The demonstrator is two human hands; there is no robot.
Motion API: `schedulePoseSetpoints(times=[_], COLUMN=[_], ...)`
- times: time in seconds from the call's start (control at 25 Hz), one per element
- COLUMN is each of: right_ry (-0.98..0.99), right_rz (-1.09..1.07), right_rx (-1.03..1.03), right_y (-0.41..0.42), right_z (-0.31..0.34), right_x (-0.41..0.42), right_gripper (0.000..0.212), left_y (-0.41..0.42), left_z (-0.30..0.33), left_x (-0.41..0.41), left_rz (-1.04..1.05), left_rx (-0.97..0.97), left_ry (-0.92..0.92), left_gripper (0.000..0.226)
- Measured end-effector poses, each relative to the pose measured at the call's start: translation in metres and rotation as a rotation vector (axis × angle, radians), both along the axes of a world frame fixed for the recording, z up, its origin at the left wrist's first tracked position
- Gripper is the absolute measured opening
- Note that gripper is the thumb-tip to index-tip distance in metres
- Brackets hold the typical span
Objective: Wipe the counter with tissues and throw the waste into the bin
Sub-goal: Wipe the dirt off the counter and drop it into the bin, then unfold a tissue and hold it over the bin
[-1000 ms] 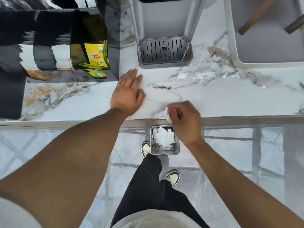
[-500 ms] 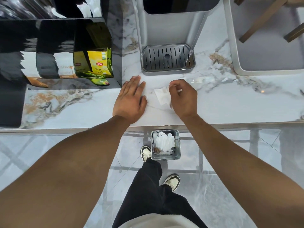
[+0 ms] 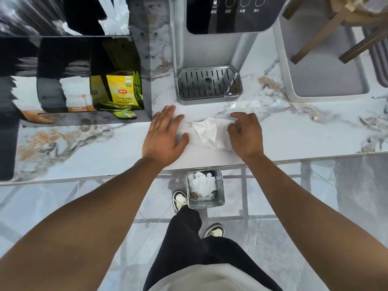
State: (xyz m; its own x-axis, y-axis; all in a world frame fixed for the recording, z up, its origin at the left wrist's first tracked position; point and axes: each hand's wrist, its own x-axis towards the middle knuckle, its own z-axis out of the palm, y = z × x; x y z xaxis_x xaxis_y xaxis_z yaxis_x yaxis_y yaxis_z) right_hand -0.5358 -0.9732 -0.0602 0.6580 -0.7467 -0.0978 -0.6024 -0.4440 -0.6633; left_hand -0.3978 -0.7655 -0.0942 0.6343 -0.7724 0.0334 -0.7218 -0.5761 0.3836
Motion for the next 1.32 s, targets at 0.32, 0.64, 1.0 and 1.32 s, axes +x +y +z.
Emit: schedulePoseSetpoints(times=[0.32,0.64,1.0,1.32], right_ry=[0.113,0.153,0.012,-0.343], right_rz=[-0.015,0.042,-0.107,-0.166], right_rx=[0.008,0.073,0.421,0.770], right_y=[0.006,-0.012,-0.024,-0.032], right_z=[0.003,0.006,0.024,0.053], right_x=[0.002,0.001,0.002,0.001], right_gripper=[0.037,0.013,0.014,0.005], left_y=[-0.034,-0.047,-0.054,-0.069], left_z=[0.022,0.024,0.056,0.095], left_x=[-0.013,-0.016,-0.030,-0.039], left_rz=[0.248,0.296,0.438,0.702], left_rx=[-0.095,-0.114,-0.290,-0.577], left_ry=[0.192,0.232,0.498,0.706], left_gripper=[0.054,0.018,0.005,0.020])
